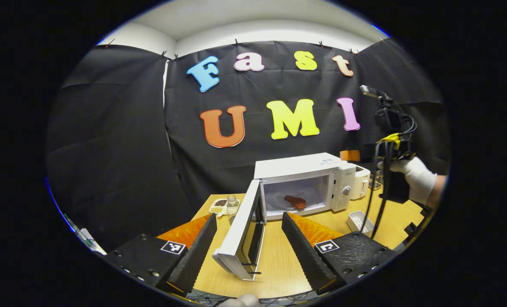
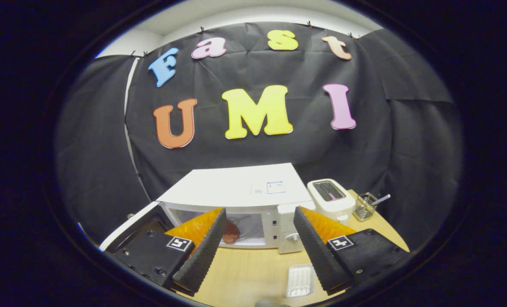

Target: Open the microwave oven with the left hand, put the food in, and close the microwave oven.

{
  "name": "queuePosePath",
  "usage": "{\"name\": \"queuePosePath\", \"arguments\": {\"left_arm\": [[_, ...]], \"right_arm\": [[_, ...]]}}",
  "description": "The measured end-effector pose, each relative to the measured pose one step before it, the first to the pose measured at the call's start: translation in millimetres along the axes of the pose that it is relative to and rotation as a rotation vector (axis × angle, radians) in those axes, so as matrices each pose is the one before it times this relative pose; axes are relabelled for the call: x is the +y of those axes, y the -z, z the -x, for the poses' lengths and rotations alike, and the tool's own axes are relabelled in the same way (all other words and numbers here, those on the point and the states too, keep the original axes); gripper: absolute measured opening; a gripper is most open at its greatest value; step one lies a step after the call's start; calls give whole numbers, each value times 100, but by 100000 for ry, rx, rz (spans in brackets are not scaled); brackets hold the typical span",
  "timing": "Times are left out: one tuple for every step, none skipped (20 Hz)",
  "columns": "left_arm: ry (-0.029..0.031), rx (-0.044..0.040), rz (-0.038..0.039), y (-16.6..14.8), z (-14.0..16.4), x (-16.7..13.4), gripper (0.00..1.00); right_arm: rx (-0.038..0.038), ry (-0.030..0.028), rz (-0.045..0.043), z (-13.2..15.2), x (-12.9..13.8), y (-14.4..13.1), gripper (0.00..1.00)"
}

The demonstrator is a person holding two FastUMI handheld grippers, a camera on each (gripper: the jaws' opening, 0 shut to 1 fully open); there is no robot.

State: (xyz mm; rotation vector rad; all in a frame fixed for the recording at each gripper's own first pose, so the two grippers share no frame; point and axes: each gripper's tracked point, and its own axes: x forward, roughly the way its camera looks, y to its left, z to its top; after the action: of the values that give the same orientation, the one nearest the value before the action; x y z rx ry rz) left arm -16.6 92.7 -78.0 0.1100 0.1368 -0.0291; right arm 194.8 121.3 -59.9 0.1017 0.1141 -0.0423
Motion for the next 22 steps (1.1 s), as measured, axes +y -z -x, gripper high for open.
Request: {"name": "queuePosePath", "arguments": {"left_arm": [[-375,-506,188,18,-67,349,94],[-1009,-470,198,88,-84,476,94],[-432,-392,590,223,-182,291,94],[-959,-350,370,-121,-58,365,94],[-644,-487,433,-51,-125,371,94],[-893,-717,312,54,-90,309,94],[-468,-582,103,17,-105,244,94],[-512,226,110,229,-117,92,88],[29,-28,400,157,-255,136,93],[513,172,548,154,-295,-99,93],[-351,-178,317,-21,-170,138,93],[402,-356,421,45,-69,47,87],[301,152,238,123,-176,-130,81],[-154,-1191,143,-123,240,118,63],[-277,-553,489,-58,-45,228,44],[1311,-163,941,147,-81,-41,26],[-1010,205,776,271,-332,328,11],[-2267,889,366,602,-151,870,5],[-836,970,369,425,158,466,0],[-653,625,239,459,-361,511,0],[-726,714,-574,578,-61,682,0],[-438,-409,-1067,490,-243,724,0]], "right_arm": [[-1421,-61,254,1499,-634,-1258,100],[-756,701,720,1393,-682,-763,100],[426,-513,1237,1384,-541,-540,100],[186,73,2198,1336,-450,-148,90],[-104,1599,2011,1338,-792,-325,100],[73,381,1698,1344,-520,-127,100],[-372,-473,1255,1356,-132,51,100],[-212,-552,744,1252,50,115,90],[330,223,622,1153,-69,340,90],[936,-377,402,971,-20,632,100],[1153,-292,539,739,66,586,100],[902,-643,870,563,70,469,100],[1262,-350,1037,411,-2,328,100],[677,779,659,521,-260,198,100],[334,516,-217,314,-157,13,91],[476,230,-665,210,77,151,91],[444,21,-807,170,-25,78,91],[699,-150,-831,148,153,166,91],[491,-238,-545,143,148,8,91],[302,384,-303,200,-36,60,91],[212,1,-444,106,17,-80,91],[309,133,-203,218,-74,100,91]]}}
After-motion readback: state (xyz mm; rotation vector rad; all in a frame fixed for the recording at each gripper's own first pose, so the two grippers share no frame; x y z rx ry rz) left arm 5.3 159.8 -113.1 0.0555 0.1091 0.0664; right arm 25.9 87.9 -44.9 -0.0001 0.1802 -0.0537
